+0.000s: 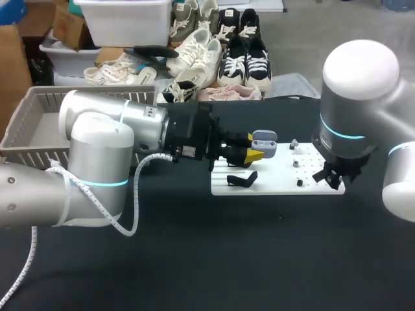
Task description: Pick up each earbud case from the left stands, insert the matching earbuds, close the lid, and place the case in the box.
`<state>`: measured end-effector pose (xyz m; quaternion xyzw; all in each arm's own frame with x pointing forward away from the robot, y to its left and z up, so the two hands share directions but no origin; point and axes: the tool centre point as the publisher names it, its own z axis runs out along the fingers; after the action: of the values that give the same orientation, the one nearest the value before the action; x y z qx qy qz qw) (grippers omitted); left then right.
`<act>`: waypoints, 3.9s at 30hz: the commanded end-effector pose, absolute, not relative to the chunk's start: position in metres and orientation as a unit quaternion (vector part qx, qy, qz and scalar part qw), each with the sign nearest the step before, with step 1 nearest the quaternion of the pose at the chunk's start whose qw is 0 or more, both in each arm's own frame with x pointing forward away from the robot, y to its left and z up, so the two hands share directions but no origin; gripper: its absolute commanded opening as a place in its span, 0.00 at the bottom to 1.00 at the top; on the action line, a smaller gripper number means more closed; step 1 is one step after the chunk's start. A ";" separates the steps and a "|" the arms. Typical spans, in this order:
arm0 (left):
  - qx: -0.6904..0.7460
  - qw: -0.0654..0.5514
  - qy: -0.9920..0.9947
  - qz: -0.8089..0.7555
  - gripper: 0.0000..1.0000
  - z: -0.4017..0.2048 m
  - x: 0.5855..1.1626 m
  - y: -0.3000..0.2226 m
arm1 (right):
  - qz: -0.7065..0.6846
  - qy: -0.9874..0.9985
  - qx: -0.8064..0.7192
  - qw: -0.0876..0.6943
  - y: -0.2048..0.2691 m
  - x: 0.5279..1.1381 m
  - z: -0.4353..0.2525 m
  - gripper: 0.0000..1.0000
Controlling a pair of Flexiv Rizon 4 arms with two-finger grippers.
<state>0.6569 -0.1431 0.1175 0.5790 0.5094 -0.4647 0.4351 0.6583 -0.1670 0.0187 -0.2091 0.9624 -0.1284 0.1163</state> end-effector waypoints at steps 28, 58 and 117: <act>0.579 0.435 0.509 -0.465 0.00 0.117 0.658 -0.143 | -0.125 0.964 -0.210 0.109 -0.168 0.664 0.012 0.00; 0.579 0.435 0.509 -0.465 0.00 0.117 0.658 -0.143 | -0.161 0.963 -0.128 0.177 -0.149 0.616 0.104 0.00; 0.579 0.435 0.509 -0.465 0.00 0.117 0.658 -0.143 | -0.084 0.983 0.063 0.152 -0.013 0.618 0.193 0.00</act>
<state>0.6569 -0.1431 0.1175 0.5791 0.5094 -0.4647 0.4351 0.6100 -0.0194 0.1868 -0.0079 0.9809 -0.0970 0.1682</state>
